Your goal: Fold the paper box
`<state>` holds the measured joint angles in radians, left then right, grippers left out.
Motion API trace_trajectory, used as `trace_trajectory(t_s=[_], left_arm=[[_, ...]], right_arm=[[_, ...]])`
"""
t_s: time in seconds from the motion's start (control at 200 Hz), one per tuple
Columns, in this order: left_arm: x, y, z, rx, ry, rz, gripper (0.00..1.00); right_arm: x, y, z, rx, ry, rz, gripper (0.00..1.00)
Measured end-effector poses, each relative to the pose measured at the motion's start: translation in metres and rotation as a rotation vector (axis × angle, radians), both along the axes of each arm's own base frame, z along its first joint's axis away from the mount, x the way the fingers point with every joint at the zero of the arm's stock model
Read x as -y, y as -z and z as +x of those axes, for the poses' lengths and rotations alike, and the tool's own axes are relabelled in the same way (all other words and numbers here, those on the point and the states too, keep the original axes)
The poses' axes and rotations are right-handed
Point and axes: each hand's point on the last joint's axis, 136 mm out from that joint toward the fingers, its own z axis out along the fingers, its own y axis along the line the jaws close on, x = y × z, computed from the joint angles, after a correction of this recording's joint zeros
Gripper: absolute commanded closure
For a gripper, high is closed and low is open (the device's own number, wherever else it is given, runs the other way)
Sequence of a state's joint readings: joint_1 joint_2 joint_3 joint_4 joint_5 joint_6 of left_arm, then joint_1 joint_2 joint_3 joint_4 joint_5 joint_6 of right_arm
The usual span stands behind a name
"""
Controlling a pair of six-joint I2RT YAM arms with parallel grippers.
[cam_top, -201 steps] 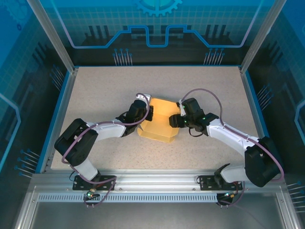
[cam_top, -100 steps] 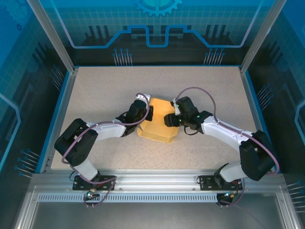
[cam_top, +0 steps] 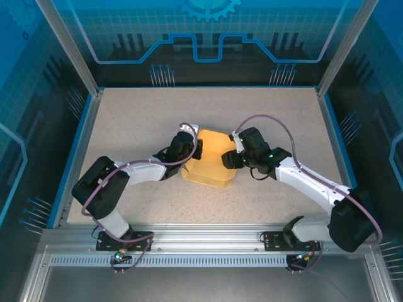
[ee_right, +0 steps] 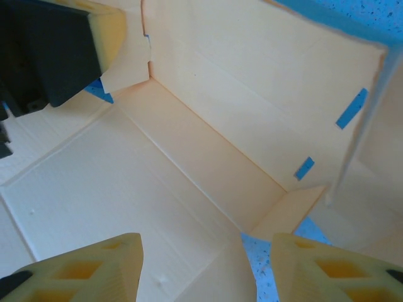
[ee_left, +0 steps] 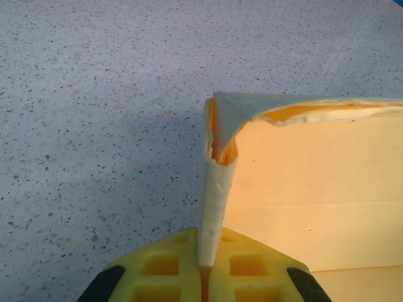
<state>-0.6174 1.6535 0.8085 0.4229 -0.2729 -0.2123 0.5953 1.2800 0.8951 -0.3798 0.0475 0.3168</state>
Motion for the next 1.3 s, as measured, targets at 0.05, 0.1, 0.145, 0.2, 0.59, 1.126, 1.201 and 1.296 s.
trace_trajectory(t_s=[0.05, 0.1, 0.145, 0.2, 0.59, 1.126, 1.201, 1.296], left_arm=[[0.0, 0.0, 0.0, 0.0, 0.0, 0.0, 1.0], [0.0, 0.0, 0.0, 0.0, -0.001, 0.0, 1.0], [-0.001, 0.0, 0.001, 0.0, -0.002, 0.0, 1.0], [-0.001, 0.0, 0.001, -0.001, -0.005, -0.003, 1.0], [-0.006, -0.009, -0.001, 0.007, -0.02, -0.031, 1.0], [-0.008, -0.018, -0.003, 0.023, -0.022, -0.044, 1.0], [-0.008, -0.018, -0.003, 0.022, -0.02, -0.045, 1.0], [-0.007, -0.018, -0.003, 0.02, -0.016, -0.046, 1.0]], right_arm=[[0.002, -0.006, -0.003, 0.012, -0.012, -0.005, 0.44], [0.003, -0.013, -0.005, 0.028, -0.024, -0.008, 0.44], [0.005, -0.02, -0.007, 0.044, -0.034, -0.009, 0.44], [0.007, -0.031, -0.009, 0.069, -0.045, -0.011, 0.44], [0.062, -0.08, 0.004, 0.193, 0.078, -0.004, 0.5], [0.103, -0.011, 0.014, 0.025, 0.211, 0.062, 0.56], [0.096, -0.002, 0.014, 0.001, 0.19, 0.086, 0.56], [0.088, 0.003, 0.016, -0.017, 0.163, 0.12, 0.56]])
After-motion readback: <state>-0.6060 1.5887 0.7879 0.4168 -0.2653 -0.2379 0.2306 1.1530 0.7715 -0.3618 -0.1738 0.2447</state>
